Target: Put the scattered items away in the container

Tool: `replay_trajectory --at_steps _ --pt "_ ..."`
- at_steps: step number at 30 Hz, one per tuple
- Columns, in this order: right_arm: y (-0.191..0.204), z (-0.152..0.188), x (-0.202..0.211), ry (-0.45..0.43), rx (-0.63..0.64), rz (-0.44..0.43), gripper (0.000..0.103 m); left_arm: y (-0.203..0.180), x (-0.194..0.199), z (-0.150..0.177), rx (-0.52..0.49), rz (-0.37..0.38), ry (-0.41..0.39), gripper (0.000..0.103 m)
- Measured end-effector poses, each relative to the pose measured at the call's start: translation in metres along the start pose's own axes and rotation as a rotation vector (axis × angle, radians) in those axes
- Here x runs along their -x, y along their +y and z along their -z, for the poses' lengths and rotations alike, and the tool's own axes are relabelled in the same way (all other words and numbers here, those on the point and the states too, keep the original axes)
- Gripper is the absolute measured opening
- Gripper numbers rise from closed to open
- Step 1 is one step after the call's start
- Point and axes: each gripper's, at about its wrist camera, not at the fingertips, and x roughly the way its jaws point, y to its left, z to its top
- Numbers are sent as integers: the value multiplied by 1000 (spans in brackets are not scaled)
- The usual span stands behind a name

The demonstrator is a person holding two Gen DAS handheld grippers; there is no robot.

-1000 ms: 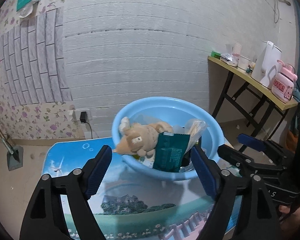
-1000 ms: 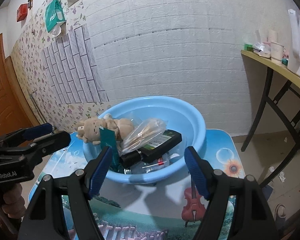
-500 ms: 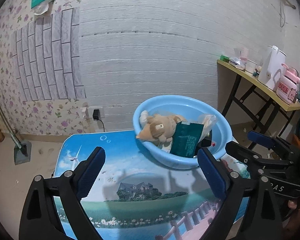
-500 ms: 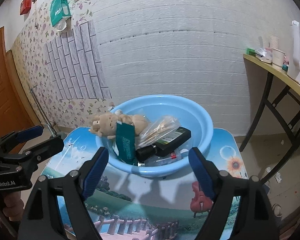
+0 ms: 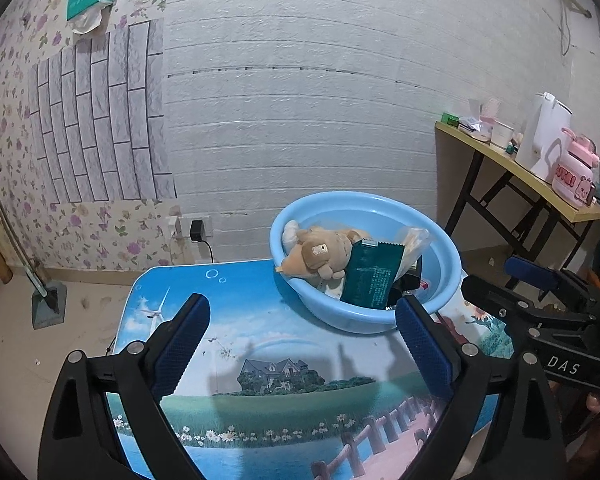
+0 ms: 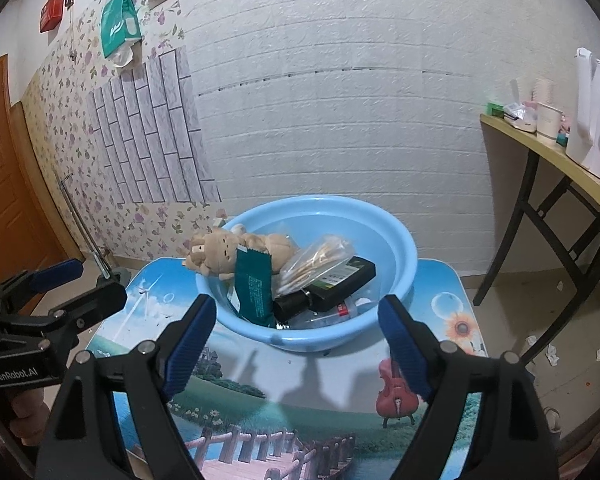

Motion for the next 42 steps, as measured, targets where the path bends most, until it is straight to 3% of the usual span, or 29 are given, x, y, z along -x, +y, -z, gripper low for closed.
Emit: replay_trajectory --at_steps 2,7,13,16,30,42 --pt "0 0 1 0 2 2 84 1 1 1 3 -10 -8 102" --pt "1 0 2 0 8 8 96 6 3 2 33 -35 -22 103" --pt "3 -1 1 1 14 9 97 9 2 4 39 -48 -12 103" --pt "2 0 -1 7 15 8 103 7 -1 6 32 -58 -3 103" --pt "-4 5 -1 12 2 24 103 -2 -6 13 -5 -71 29 103" --pt "-5 9 0 16 1 19 103 0 -4 15 23 -81 26 103"
